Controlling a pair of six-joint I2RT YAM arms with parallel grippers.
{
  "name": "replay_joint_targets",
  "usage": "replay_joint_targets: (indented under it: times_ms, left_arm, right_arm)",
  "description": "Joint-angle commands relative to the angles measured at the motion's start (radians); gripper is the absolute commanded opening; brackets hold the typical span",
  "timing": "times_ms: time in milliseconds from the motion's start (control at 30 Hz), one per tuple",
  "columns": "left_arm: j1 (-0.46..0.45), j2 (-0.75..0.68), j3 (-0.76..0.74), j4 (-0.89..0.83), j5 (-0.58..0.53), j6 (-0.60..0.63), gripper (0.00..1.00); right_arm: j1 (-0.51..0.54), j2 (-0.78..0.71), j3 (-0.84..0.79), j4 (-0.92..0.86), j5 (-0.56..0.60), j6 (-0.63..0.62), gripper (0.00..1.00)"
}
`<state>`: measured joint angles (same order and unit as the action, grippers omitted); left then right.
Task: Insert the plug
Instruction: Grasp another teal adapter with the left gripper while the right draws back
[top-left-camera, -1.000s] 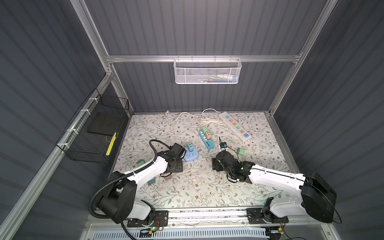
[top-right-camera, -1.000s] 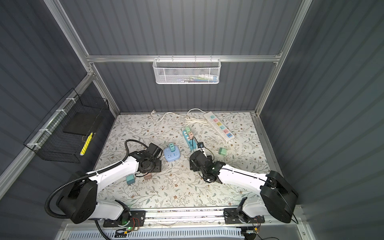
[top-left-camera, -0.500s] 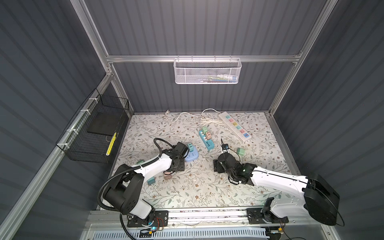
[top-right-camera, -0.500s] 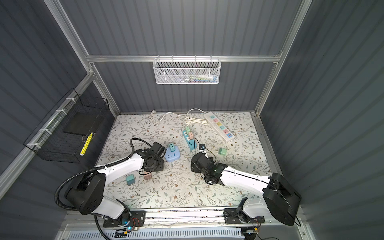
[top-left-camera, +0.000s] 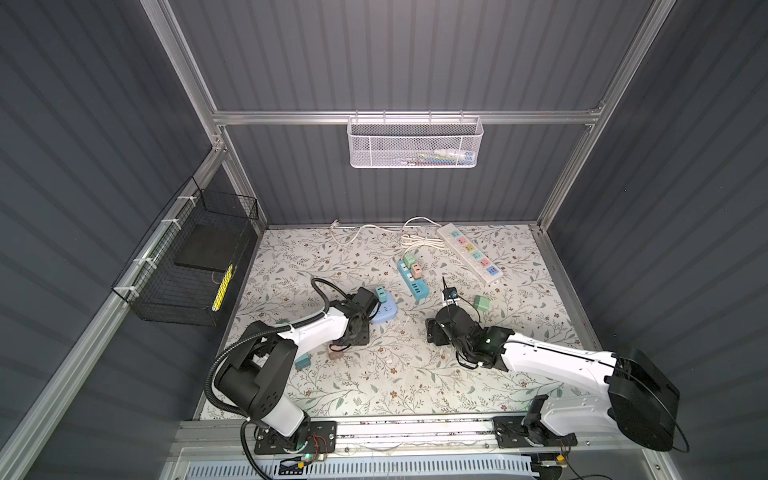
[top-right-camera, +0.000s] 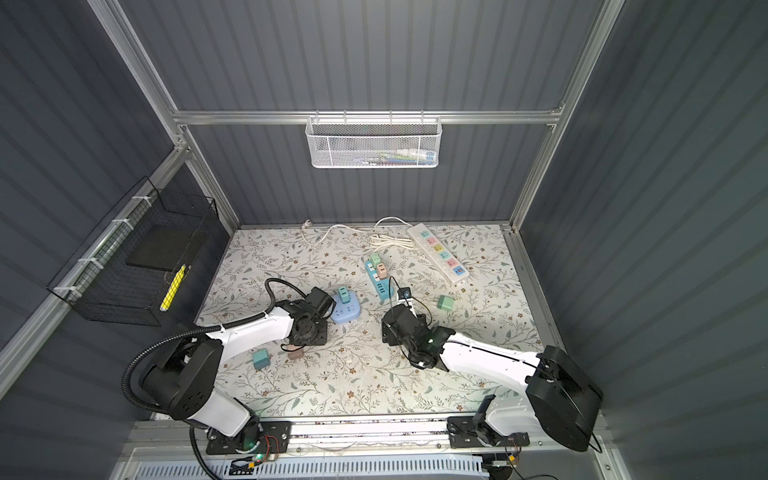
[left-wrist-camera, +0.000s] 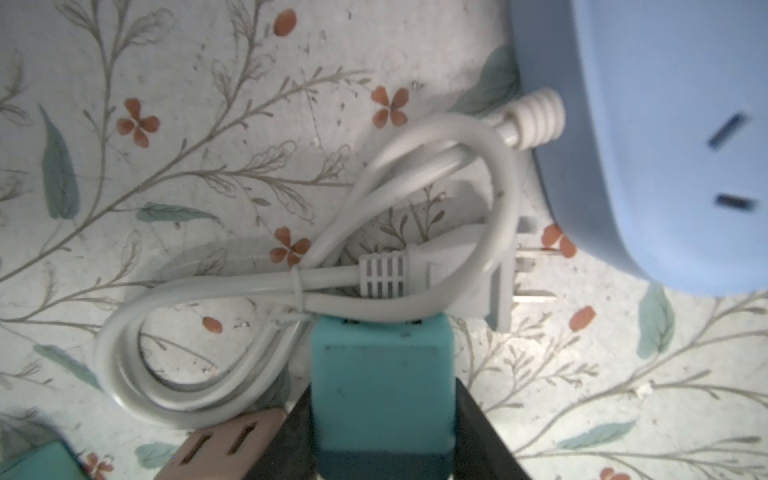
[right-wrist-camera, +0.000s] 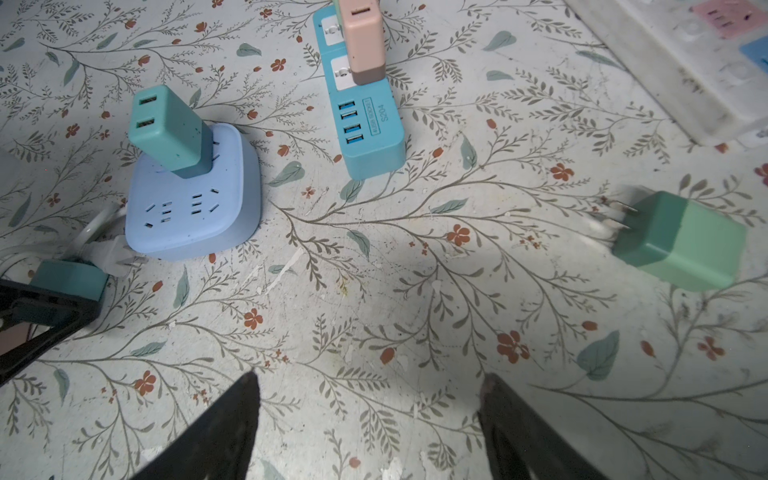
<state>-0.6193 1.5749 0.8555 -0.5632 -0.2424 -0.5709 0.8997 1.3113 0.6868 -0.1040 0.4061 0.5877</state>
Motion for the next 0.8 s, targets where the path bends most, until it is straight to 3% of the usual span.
replay_joint_targets:
  times_ms: [0, 200, 467, 767]
  left_arm:
    - [-0.004, -0.019, -0.012, -0.002, -0.021, 0.010, 0.46]
    - [-0.004, -0.050, -0.028, -0.007, -0.010, 0.028, 0.45]
    - [-0.026, -0.197, -0.012, -0.063, 0.023, 0.066, 0.42]
    - [-0.265, -0.157, 0.106, -0.156, -0.064, 0.071, 0.39]
  right_arm:
    - [0.004, -0.020, -0.003, -0.015, -0.016, 0.011, 0.82]
    - [0.004, -0.063, -0.025, -0.030, -0.010, 0.024, 0.82]
    - [0.003, -0.132, -0.060, -0.056, 0.012, 0.025, 0.82]
    - [-0.006, -0.258, -0.116, -0.121, 0.088, 0.036, 0.83]
